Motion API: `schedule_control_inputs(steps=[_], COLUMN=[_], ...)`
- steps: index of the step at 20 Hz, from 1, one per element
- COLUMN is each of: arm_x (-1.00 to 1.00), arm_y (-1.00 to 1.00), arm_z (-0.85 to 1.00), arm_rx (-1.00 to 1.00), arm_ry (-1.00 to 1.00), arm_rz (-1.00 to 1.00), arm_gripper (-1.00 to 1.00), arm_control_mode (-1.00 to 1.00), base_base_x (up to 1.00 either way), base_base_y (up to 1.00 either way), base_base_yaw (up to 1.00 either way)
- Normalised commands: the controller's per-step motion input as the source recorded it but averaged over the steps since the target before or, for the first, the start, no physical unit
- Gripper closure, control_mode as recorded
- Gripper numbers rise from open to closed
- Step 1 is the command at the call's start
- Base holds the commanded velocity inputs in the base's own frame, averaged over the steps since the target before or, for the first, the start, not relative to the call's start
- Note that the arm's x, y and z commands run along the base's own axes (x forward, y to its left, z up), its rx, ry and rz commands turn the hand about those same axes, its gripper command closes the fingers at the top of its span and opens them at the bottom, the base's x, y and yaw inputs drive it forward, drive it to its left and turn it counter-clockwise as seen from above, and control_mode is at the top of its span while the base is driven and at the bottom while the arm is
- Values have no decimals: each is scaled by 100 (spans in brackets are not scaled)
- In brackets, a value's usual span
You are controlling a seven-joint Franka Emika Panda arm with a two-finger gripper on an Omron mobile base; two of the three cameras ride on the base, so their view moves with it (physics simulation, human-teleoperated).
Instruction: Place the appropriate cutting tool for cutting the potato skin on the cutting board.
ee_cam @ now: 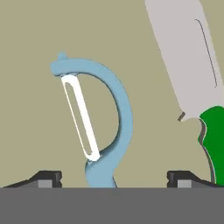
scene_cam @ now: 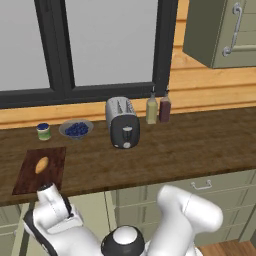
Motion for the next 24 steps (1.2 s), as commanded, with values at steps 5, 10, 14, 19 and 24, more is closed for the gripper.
schedule_control_inputs(steps=[5,10,14,19,24], arm_x=[0,-6,-28,-36,-85], arm_y=[7,1,0,0,0], arm_z=[-46,-58,-38,1,76], arm_rx=[4,7,14,8,0], arm_ry=[8,3,0,0,-8], arm_rz=[8,5,1,0,0], arm_gripper=[-100,100,100,100,100], arm_control_mode=[-100,-100,-100,-100,-100], base_base_x=[0,0,0,0,0], base_base_y=[0,0,0,0,0], base_base_yaw=[0,0,0,0,0])
